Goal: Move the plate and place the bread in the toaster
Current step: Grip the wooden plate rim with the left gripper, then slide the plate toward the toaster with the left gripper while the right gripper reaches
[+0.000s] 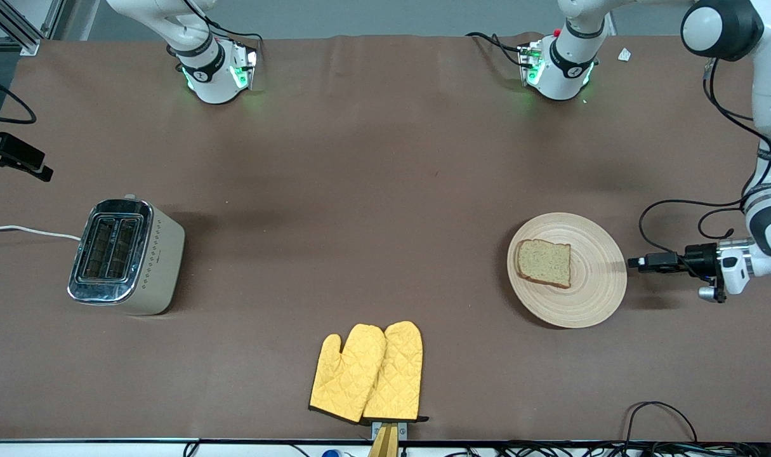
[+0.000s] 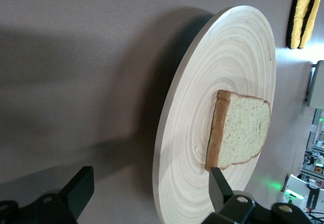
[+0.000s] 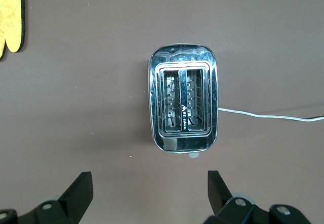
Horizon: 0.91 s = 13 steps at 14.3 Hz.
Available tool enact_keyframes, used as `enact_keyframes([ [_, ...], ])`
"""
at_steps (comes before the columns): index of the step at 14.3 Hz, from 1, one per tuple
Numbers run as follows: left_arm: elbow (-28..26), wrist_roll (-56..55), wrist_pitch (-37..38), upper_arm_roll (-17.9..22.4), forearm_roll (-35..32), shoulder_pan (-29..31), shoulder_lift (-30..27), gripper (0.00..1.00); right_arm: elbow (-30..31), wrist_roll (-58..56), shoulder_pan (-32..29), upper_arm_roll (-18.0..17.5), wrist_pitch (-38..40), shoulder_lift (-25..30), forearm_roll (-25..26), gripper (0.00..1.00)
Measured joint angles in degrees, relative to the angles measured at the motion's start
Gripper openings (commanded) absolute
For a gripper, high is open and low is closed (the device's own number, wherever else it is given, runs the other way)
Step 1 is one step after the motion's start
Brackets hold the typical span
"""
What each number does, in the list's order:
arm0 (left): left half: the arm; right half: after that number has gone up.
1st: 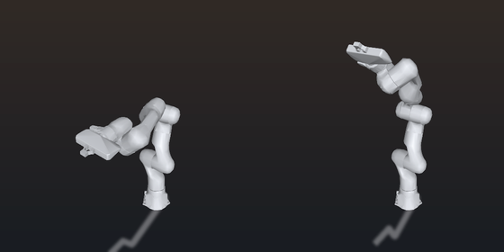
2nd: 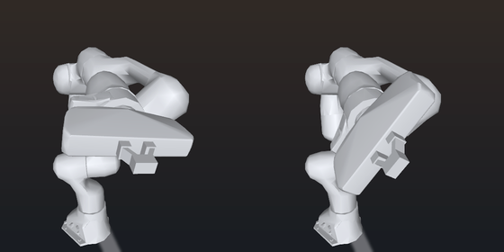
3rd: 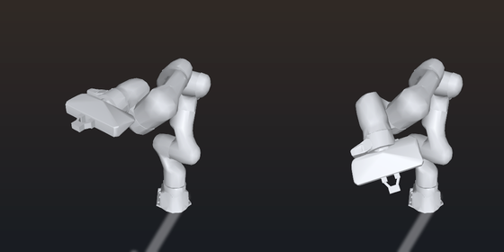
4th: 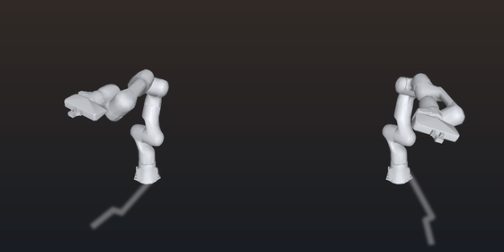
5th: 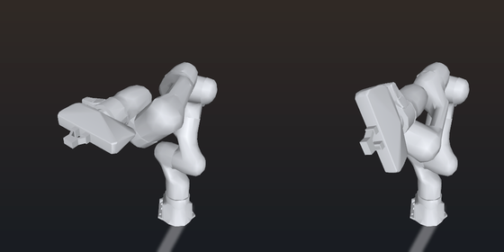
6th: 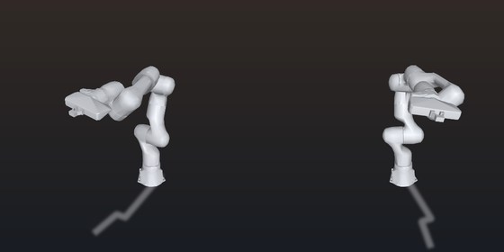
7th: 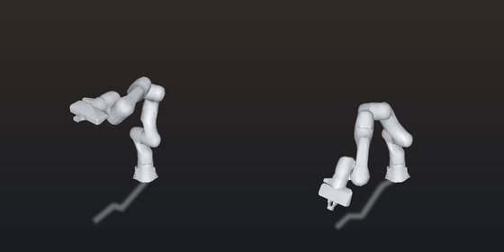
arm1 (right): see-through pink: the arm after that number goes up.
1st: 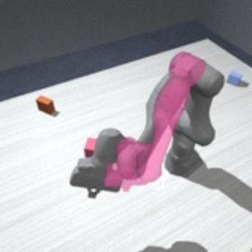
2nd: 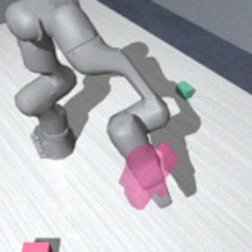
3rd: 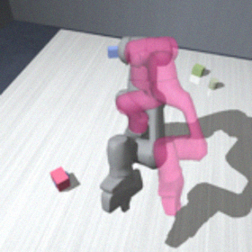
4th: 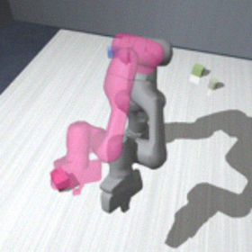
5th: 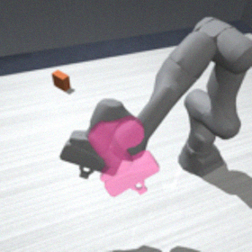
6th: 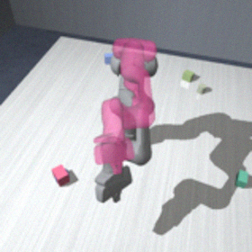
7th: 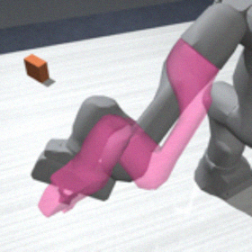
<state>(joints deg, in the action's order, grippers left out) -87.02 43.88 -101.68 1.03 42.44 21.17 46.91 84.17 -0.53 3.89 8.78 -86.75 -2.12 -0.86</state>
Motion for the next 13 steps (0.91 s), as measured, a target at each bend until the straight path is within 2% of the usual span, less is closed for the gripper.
enact_keyframes([
  [2,0.13,0.44,0.05,-0.26,1.66,-0.68,0.69,0.97,0.0,0.0,0.0,0.0,0.0,0.0,0.0,1.0],
  [3,0.13,1.13,0.06,-0.4,2.2,-0.95,0.92,0.81,0.0,0.0,0.0,0.0,0.0,0.0,0.0,1.0],
  [4,0.13,1.98,0.06,-0.7,2.44,-1.03,1.17,0.45,0.0,0.0,0.0,0.0,0.0,0.0,0.0,1.0],
  [5,0.13,3.15,0.06,-0.89,2.51,-1.06,1.39,0.31,0.0,0.0,0.0,0.0,0.0,0.0,0.0,1.0],
  [6,0.13,4.78,0.06,-0.92,2.56,-1.05,1.53,0.28,0.0,0.0,0.0,0.0,0.0,0.0,0.0,1.0],
  [7,0.13,6.09,0.06,-0.92,2.57,-1.01,1.6,0.21,0.0,0.0,0.0,0.0,0.0,0.0,0.0,1.0],
  [9,0.13,7.48,0.09,-0.92,2.57,-0.97,1.83,0.0,0.0,0.0,0.0,0.0,0.0,0.0,0.0,1.0],
  [13,0.29,8.32,0.17,-1.92,2.61,-0.93,2.02,0.0,0.0,0.0,0.0,0.0,0.0,0.0,0.0,1.0],
])
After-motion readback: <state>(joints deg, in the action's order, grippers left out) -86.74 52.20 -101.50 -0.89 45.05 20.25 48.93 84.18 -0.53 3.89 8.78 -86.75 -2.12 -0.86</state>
